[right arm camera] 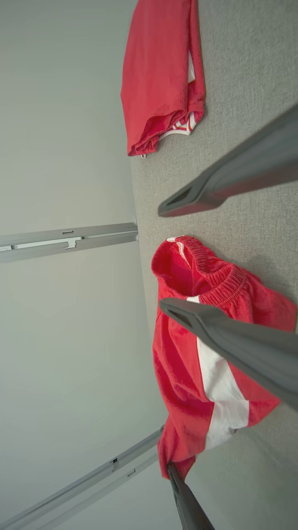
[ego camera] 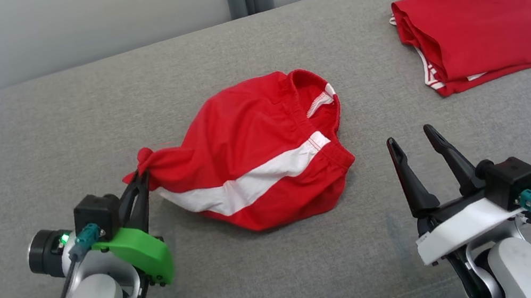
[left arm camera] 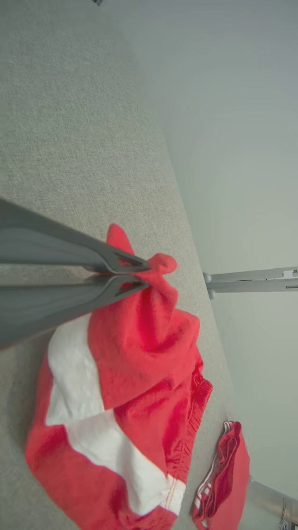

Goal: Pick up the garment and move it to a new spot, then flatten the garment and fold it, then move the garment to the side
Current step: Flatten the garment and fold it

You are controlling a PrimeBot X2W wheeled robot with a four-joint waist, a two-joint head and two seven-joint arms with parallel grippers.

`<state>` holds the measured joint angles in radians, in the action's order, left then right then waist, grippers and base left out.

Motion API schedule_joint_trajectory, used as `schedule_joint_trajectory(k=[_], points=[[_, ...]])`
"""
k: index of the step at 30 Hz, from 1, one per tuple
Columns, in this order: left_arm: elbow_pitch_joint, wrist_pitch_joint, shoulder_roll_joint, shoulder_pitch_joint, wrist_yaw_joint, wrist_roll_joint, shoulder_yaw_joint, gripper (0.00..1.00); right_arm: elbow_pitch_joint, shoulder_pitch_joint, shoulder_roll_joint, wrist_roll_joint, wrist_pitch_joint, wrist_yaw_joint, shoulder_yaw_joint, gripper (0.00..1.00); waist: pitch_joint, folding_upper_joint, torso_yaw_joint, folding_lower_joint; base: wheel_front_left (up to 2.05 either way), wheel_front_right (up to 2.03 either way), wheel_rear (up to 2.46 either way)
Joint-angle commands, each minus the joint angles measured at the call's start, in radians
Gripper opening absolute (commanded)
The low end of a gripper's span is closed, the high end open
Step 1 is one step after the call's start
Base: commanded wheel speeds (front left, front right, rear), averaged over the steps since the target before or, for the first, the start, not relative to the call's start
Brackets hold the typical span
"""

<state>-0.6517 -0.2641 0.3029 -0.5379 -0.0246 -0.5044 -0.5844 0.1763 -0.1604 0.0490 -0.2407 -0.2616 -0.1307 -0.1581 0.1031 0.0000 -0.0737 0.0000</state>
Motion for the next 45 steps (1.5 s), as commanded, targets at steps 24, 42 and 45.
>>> schedule_joint_trajectory(k=[24, 42, 45], points=[[0.449, 0.186, 0.123, 0.295, 0.129, -0.039, -0.033, 0.00, 0.013, 0.011, 0.003, 0.003, -0.004, 0.000, -0.004, 1.00, -0.044, 0.0000, 0.060, 0.0000, 0.00, 0.00, 0.00], [-0.043, 0.009, -0.027, 0.036, -0.021, -0.049, -0.015, 0.00, 0.021, -0.032, 0.003, 0.021, -0.004, 0.000, -0.016, 1.00, 0.001, 0.0000, -0.003, 0.0000, 0.00, 0.00, 0.00], [-0.115, 0.000, -0.048, 0.001, -0.037, -0.045, 0.000, 0.19, 0.020, -0.033, 0.003, 0.024, -0.004, 0.000, -0.012, 1.00, 0.009, 0.0000, -0.016, 0.0000, 0.00, 0.00, 0.00]])
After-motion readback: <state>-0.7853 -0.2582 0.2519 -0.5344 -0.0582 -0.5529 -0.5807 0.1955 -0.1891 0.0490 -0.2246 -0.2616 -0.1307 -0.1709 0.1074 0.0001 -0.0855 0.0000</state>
